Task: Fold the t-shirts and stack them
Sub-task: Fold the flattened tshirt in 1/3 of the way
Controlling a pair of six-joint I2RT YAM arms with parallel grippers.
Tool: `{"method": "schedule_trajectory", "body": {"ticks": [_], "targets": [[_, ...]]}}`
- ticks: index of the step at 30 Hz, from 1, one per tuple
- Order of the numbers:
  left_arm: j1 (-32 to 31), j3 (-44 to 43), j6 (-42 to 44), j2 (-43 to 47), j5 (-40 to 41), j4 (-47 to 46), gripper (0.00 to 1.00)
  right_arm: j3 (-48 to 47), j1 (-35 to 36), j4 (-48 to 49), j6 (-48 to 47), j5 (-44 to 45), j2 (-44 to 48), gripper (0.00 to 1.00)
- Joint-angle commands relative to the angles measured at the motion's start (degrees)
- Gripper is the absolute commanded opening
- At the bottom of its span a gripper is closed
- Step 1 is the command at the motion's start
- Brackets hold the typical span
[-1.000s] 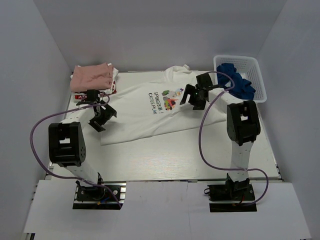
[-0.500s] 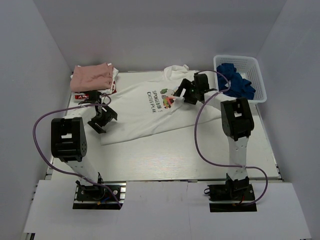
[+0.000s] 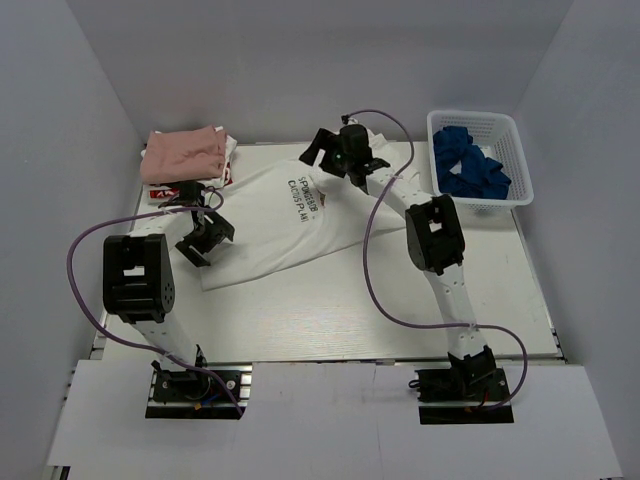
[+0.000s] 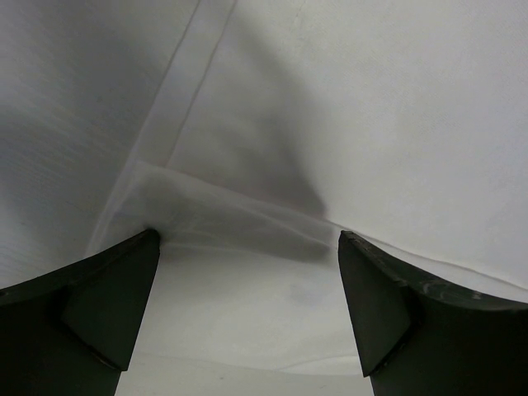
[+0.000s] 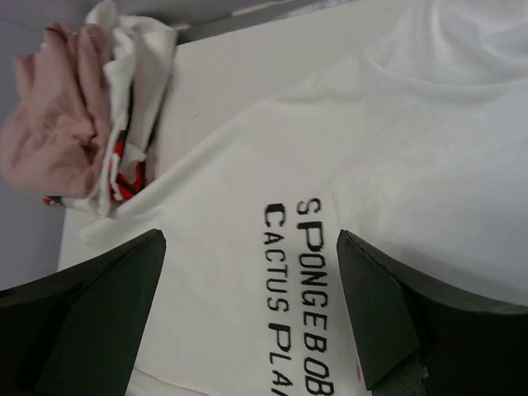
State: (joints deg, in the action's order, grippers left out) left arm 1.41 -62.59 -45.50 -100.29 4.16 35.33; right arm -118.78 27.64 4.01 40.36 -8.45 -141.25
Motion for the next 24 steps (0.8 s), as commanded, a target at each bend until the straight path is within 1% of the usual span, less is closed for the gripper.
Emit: {"method": "schedule_trajectory", "body": {"ticks": [1, 2, 3, 4, 5, 6, 9, 10, 16, 17, 20, 21, 24], "targets": [[0.52, 2.21, 0.85, -0.7, 3.66, 1.32, 1.0, 1.79, -1.53, -10.59, -3.88, 11.65, 6.14, 0.9], [0.52, 2.21, 0.85, -0.17, 3.14, 1.32, 1.0, 1.97, -1.62, -15.21, -5.62, 13.61, 6.77, 0.9], [0.52, 2.21, 0.85, -0.17, 3.13, 1.32, 1.0, 1.97, -1.62, -17.0, -6.51, 15.37, 7.47, 0.9], [0.52, 2.21, 0.85, -0.17, 2.52, 1.32, 1.0, 1.19, -1.62, -18.41, -7.48, 20.79, 8.18, 0.9], [0.52, 2.21, 0.85, -0.17, 1.82, 0.8, 1.0, 1.1, -1.62, -21.82, -9.66, 22.06, 9.14, 0.9], [0.52, 2.21, 0.85, -0.17, 1.81, 0.79, 1.0, 1.44, -1.8, -22.37, -10.21, 24.33, 9.59, 0.9], [0.52, 2.73, 1.37, 0.36, 1.2, 0.79, 1.0, 7.23, -3.11, -22.04, -9.52, 25.76, 13.27, 0.9], [0.52, 2.73, 1.37, 0.88, 1.2, 0.79, 1.0, 12.56, -3.46, -21.85, -9.34, 25.15, 15.37, 0.9], [0.52, 4.49, 1.37, 0.89, 1.72, 0.79, 1.0, 22.44, -9.61, -24.84, -7.84, 22.16, 17.59, 0.9], [0.52, 4.49, 1.37, 0.36, 2.42, 0.79, 1.0, 27.5, -9.97, -23.54, -8.1, 21.72, 19.33, 0.9], [0.52, 4.49, 0.77, -0.17, 5.23, 1.32, 1.0, 33.59, -12.52, -18.71, -9.24, 20.23, 21.18, 0.9], [0.52, 5.1, 0.76, -0.86, 6.37, 1.84, 1.0, 35.18, -13.91, -18.25, -9.33, 19.01, 21.28, 0.9], [0.52, 6.42, 0.24, -1.49, 7.61, 3.16, 1.0, 37.56, -15.06, -17.46, -9.6, 16.37, 21.11, 0.9]]}}
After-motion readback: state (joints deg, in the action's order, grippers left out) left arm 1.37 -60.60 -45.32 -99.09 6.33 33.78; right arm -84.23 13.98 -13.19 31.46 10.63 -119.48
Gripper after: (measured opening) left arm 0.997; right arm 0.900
